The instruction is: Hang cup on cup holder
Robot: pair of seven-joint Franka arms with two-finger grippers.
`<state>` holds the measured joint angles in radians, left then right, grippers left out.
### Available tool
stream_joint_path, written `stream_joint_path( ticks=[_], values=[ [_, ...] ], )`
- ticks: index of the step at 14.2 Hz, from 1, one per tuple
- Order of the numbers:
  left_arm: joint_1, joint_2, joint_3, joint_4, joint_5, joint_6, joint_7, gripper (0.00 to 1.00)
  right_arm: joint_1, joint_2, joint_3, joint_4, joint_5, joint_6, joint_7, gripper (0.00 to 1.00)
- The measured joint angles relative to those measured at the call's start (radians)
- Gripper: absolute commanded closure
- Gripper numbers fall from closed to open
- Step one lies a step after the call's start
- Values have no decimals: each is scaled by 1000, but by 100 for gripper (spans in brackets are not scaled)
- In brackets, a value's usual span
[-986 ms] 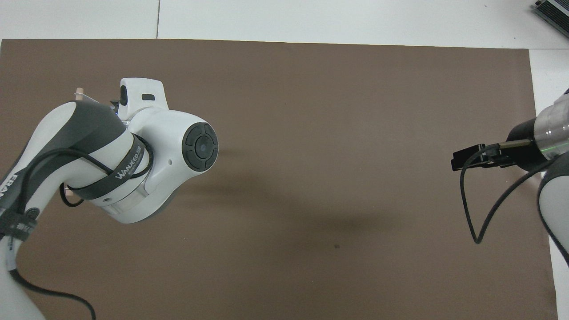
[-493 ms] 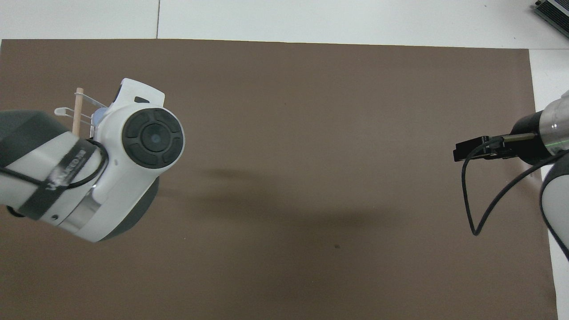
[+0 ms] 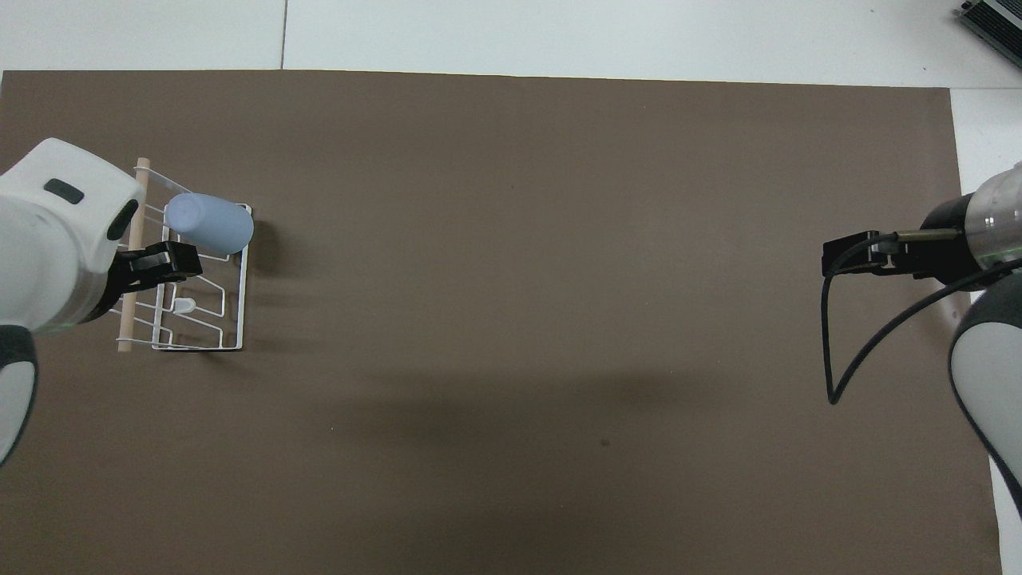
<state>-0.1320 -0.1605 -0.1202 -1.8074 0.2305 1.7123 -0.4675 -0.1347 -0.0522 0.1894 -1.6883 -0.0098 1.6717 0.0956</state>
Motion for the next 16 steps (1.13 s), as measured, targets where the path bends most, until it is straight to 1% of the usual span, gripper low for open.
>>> stream_joint_path(
  ticks=[2, 6, 12, 14, 16],
  values=[
    [38, 8, 8, 40, -64, -29, 155, 0, 0, 0, 0, -3, -19, 0, 0, 0],
    [66, 45, 39, 129, -145, -91, 330, 0, 0, 0, 0, -7, -21, 0, 0, 0],
    [77, 122, 107, 256, -216, -202, 496, 0, 0, 0, 1, -7, -21, 0, -2, 0],
    [78, 124, 126, 268, -223, -217, 569, 0, 0, 0, 1, -7, -21, 0, -8, 0],
    [78, 124, 121, 270, -224, -241, 582, 0, 0, 0, 1, -7, -21, 0, -28, 0]
  ],
)
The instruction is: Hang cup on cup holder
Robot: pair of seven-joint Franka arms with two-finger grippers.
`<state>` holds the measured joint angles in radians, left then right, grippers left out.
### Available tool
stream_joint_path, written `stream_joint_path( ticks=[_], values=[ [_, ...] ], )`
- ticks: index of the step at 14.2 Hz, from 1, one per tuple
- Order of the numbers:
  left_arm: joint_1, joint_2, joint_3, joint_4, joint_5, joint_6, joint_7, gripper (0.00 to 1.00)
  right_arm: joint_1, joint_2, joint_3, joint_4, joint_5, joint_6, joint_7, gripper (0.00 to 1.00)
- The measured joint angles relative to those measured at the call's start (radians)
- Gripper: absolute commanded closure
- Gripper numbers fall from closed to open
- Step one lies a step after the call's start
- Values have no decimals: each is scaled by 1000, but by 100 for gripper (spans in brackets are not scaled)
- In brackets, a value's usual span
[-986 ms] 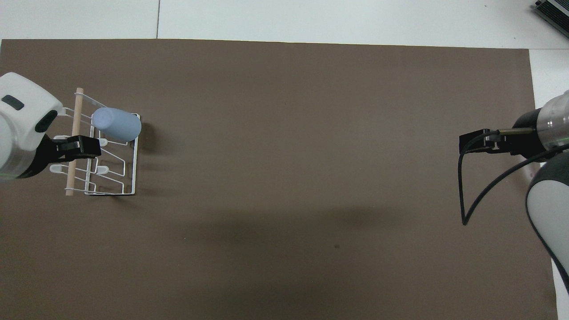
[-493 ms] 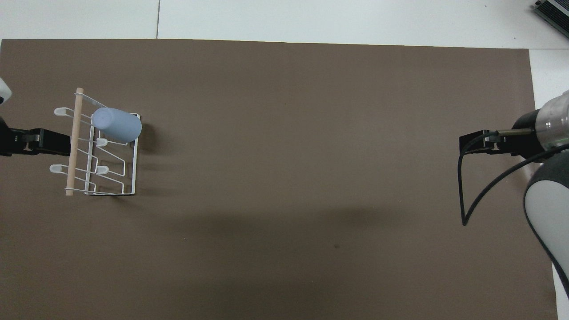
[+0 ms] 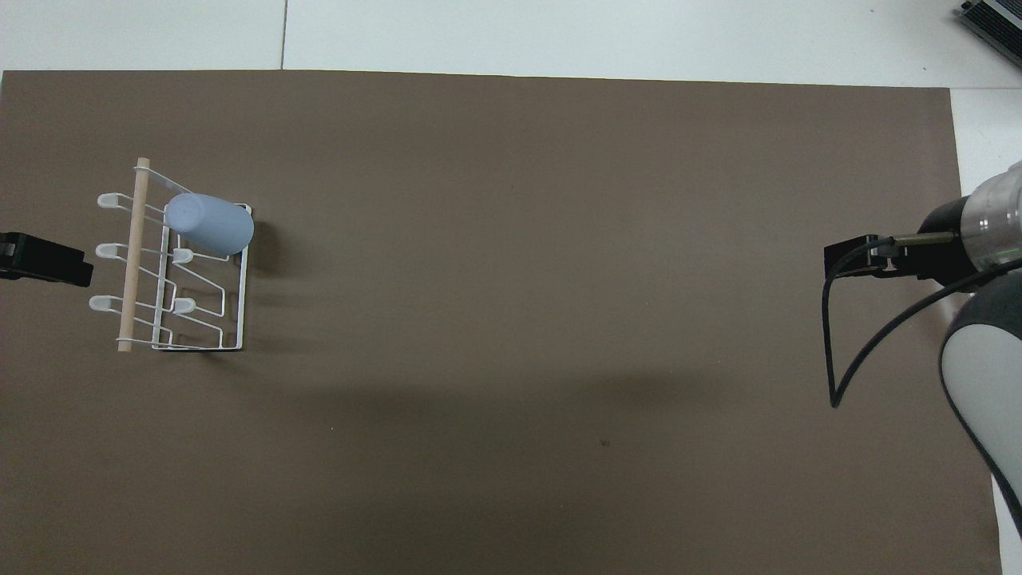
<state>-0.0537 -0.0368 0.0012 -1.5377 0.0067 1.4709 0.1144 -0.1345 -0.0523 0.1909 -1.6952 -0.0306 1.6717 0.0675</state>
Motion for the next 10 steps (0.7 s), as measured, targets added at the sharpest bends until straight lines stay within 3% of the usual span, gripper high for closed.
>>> stream_joint_path(
  ticks=[10],
  values=[
    [1, -4, -5, -1, 0, -32, 0, 0, -2, -2, 0, 0, 0, 0, -5, 0]
  ],
)
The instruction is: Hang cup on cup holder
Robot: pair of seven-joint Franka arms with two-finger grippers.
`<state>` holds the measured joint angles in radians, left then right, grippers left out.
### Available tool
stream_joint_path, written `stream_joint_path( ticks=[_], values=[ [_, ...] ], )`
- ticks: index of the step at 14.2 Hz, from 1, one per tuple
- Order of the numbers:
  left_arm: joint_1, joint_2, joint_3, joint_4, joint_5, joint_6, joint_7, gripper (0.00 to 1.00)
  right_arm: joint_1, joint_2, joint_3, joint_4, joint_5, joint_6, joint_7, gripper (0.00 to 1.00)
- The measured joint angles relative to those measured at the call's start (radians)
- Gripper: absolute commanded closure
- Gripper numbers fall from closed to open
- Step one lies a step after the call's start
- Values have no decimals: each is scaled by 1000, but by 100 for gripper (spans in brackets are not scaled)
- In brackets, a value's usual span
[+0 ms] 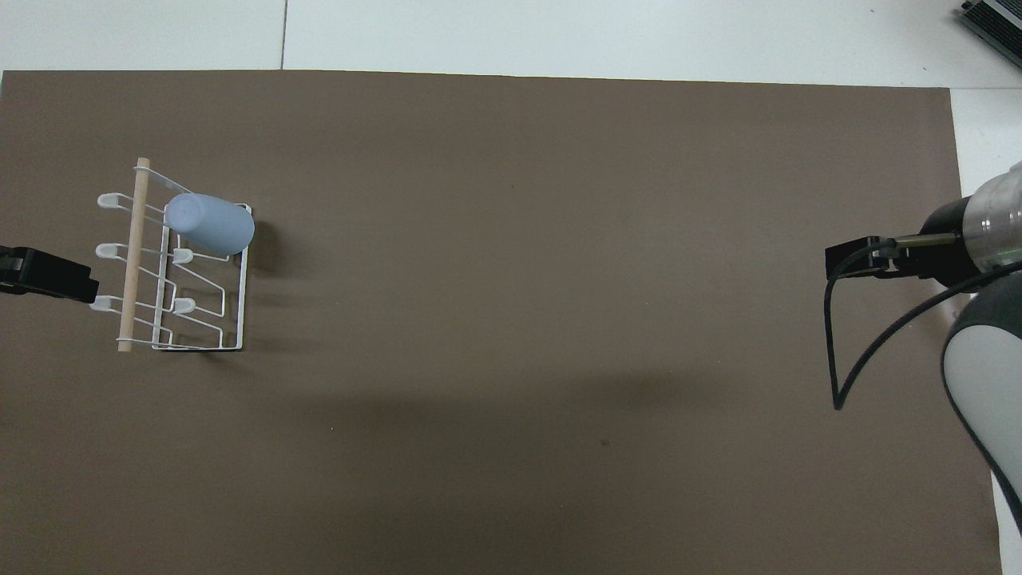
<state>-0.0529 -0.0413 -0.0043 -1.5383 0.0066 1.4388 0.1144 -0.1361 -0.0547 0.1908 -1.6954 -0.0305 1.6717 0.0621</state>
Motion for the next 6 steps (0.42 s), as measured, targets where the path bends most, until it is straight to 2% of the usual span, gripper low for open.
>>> stream_joint_path(
  ticks=[6],
  values=[
    [8, 0, 3, 0, 0, 0, 0, 0, -2, 0, -2, 0, 0, 0, 0, 0]
  ],
)
